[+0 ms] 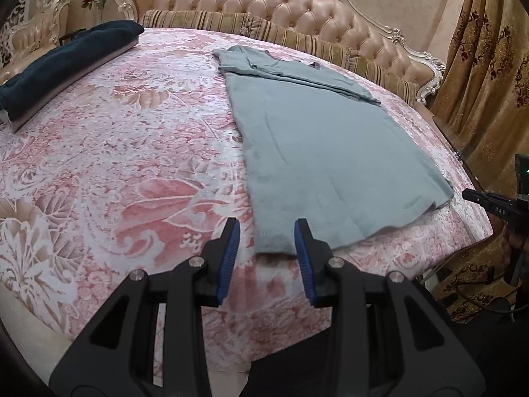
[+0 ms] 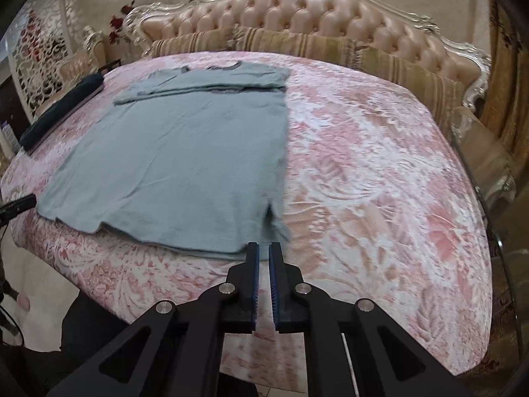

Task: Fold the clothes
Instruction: 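Grasp the shirt hem with the right gripper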

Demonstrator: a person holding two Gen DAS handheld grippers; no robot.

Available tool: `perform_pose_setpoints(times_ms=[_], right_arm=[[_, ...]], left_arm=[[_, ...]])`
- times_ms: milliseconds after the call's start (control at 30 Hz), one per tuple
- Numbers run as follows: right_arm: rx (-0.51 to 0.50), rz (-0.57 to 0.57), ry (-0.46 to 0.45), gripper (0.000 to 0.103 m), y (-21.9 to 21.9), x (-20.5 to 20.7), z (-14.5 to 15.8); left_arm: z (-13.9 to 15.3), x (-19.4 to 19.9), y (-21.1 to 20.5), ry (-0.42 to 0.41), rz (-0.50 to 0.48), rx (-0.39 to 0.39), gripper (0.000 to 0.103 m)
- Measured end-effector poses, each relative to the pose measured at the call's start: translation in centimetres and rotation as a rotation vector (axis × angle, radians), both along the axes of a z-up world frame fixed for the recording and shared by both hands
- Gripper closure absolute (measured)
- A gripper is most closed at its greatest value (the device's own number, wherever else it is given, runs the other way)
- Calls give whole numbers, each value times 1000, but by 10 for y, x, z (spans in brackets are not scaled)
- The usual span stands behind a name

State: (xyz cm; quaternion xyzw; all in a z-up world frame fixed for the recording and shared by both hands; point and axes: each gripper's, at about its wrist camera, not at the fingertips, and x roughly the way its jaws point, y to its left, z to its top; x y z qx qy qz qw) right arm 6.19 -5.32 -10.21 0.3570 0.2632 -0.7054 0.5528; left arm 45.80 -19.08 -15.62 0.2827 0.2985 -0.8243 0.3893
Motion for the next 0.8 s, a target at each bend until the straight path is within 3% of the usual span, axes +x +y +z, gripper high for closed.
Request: perform_pose_setpoints(times_ms=[133,267,300,367,400,533,733,800], right_arm=[[-2,-36,-47,92,-4,-14,-6],[-12,-21,-73,62,-13,-15,-11],[-22,-24,-55,59,-14,-15,-9],[-40,-24,-51,35,-16,-18,-5],[-47,-18,-63,32,-18,-20,-4],[-89,1,-122,30,-19,-22,2],[-63,53,-119,31,-29,-11,-13],[-55,100,-82,48,-30,0,-12]], left_arm=[[-3,-3,-1,-1,0,10,65],[-3,-4,0,3,8,13,65],[-3,-3,0,3,11,12,65],[-4,-3,-1,2,15,14,65],[-4,-2,-2,2,17,16,65],[-3,-1,-3,5,21,16,65],[-4,-5,-1,-1,12,15,65],[-4,-5,-1,-1,11,16,65]])
